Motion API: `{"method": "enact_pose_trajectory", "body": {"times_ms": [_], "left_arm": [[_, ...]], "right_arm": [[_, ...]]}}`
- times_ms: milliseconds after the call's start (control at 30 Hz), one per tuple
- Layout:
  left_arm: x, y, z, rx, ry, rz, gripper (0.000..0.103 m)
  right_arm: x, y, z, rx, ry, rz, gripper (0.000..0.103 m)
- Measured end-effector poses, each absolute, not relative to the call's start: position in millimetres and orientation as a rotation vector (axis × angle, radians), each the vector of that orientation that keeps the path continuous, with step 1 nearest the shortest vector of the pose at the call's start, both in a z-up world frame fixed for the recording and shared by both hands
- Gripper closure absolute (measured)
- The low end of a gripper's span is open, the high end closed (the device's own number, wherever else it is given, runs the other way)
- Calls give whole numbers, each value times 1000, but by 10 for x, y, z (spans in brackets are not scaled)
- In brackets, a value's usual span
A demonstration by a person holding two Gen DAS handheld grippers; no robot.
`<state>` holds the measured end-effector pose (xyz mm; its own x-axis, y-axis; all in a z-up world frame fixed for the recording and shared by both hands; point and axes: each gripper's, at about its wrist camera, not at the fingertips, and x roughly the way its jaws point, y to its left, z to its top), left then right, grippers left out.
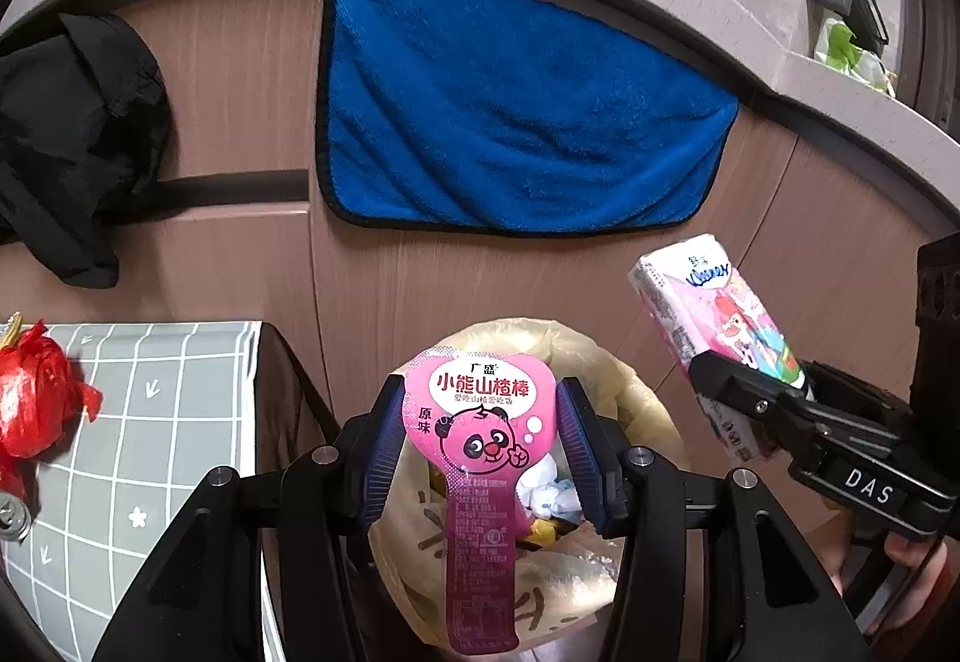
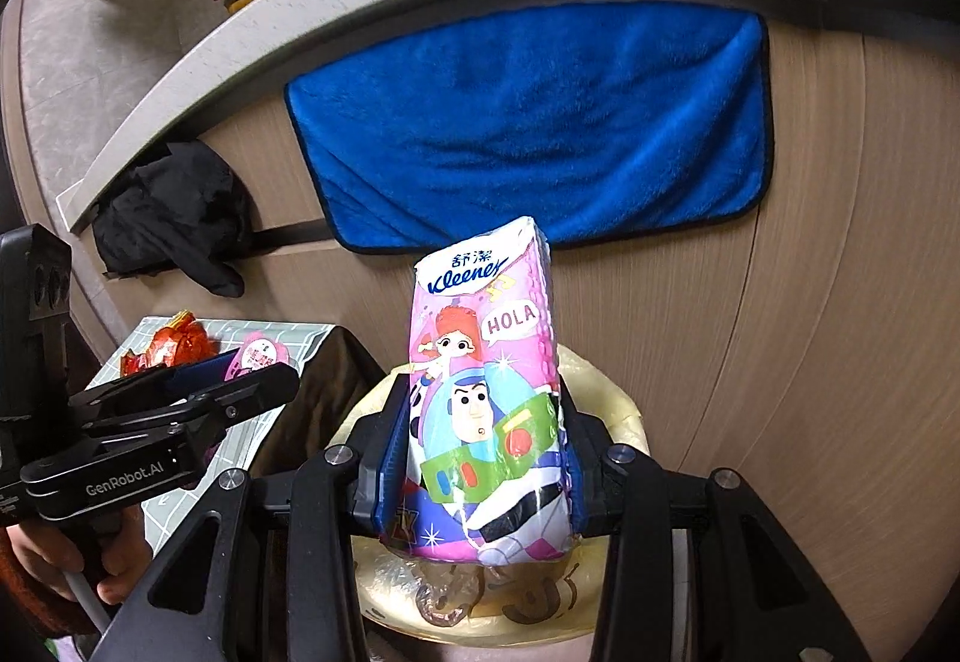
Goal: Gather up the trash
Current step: 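Open both grippers to drop the packet and tissue pack into the bin, then grasp the purple-pink sponge with the left gripper while the right gripper grasps the red plastic bag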
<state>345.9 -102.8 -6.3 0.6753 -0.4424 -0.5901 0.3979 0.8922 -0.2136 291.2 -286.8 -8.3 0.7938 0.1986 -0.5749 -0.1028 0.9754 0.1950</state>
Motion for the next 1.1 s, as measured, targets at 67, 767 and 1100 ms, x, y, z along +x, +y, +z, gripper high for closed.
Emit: {"method": "enact_pose_trajectory", "body": {"times_ms": [67, 767, 1100], "left_arm": [[3527, -1046, -96, -68, 705, -496, 51], [3100, 227, 126, -95, 621, -246, 42], [2535, 1456, 156, -170, 595, -36, 43]], "right_arm": [[2962, -2898, -138, 179, 652, 158, 56], [2701, -2329, 160, 84, 579, 175, 47], [2641, -1443, 346, 35, 556, 331, 47]]}}
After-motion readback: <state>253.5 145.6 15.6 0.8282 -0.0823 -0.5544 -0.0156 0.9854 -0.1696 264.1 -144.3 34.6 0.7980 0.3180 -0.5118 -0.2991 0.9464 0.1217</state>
